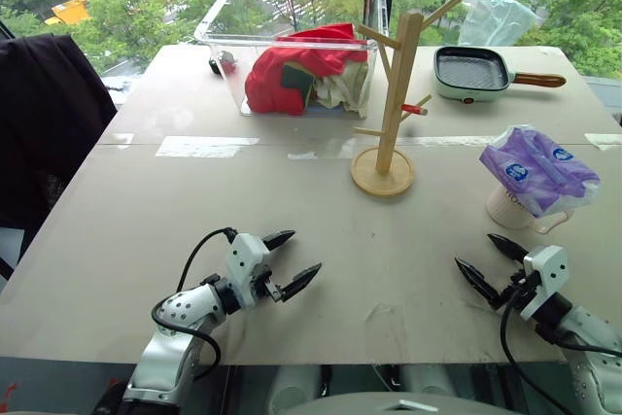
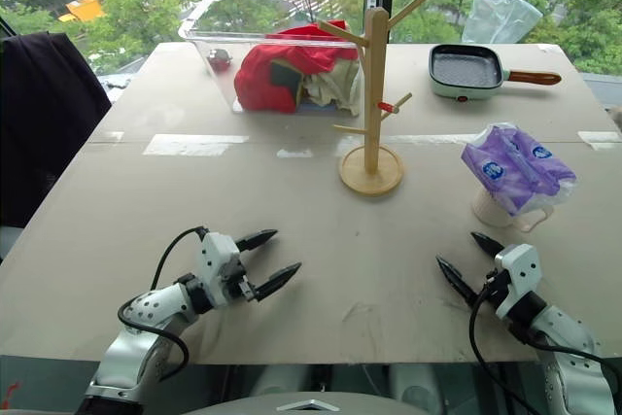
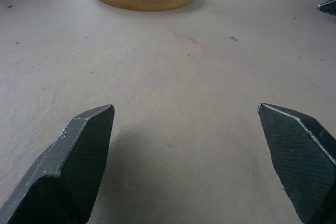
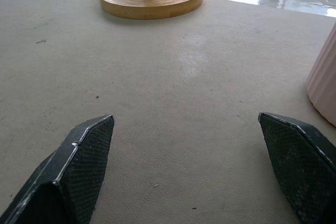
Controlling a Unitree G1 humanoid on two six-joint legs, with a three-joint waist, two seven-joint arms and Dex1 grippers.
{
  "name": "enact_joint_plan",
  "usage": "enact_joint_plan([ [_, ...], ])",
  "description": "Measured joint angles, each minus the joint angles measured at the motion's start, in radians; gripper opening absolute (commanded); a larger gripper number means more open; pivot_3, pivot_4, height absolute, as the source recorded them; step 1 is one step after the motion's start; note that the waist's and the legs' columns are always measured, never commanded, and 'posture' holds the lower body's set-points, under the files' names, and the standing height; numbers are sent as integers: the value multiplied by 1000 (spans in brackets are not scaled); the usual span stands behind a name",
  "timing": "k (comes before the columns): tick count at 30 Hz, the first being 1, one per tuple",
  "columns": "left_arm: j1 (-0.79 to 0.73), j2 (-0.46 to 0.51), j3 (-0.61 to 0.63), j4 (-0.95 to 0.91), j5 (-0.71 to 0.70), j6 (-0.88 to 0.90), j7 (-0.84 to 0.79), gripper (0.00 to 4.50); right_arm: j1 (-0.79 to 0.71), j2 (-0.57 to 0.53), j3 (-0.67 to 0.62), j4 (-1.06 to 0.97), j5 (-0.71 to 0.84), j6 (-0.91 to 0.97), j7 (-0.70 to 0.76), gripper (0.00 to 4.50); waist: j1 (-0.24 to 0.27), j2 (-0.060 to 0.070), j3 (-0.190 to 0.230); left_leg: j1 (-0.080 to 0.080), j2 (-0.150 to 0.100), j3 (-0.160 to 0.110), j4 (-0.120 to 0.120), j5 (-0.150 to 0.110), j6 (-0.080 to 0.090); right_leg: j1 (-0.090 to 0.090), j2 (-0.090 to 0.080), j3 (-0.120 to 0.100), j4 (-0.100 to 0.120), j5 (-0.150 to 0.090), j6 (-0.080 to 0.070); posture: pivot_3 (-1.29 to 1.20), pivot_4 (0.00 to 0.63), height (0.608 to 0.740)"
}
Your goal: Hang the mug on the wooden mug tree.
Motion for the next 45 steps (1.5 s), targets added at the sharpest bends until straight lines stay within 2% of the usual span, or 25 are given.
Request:
enact_joint_plan([
  [18, -7, -1, 3, 12, -18, -5, -26, 4500, -7, 7, 1, -1, -4, -2, -12, 4435, 0, 0, 0, 0, 0, 0, 0, 0, 0, 0, -1, 0, 0, 0, 0, 0, 150, 740],
  [27, -21, 2, -3, 23, -19, -15, -57, 4500, 49, -8, 9, -52, -37, -22, -13, 4435, 9, 1, 0, -3, 0, 0, 0, 0, 0, -2, -2, -1, -1, 0, 0, 0, 150, 740],
  [36, -126, 16, -52, -77, -121, 112, -150, 4500, 44, -26, 1, -207, -281, -236, -140, 4435, 21, -5, 5, -6, -1, 0, 0, 0, 0, -5, 0, -1, -1, 0, 0, 0, 150, 740],
  [38, -210, 19, -66, -155, -211, 192, -185, 4500, 22, -19, -30, -247, -396, -336, -225, 4435, 23, -5, 6, -7, -1, 0, 0, 0, 0, -5, 0, -1, -2, 2, -3, 0, 150, 740],
  [45, -319, 25, -93, -240, -301, 300, -220, 4500, 19, -35, -173, -276, -649, -467, -395, 4435, 21, -7, 8, -7, -3, 1, 0, 0, 0, -4, 1, 1, -3, 1, -2, 0, 150, 740],
])
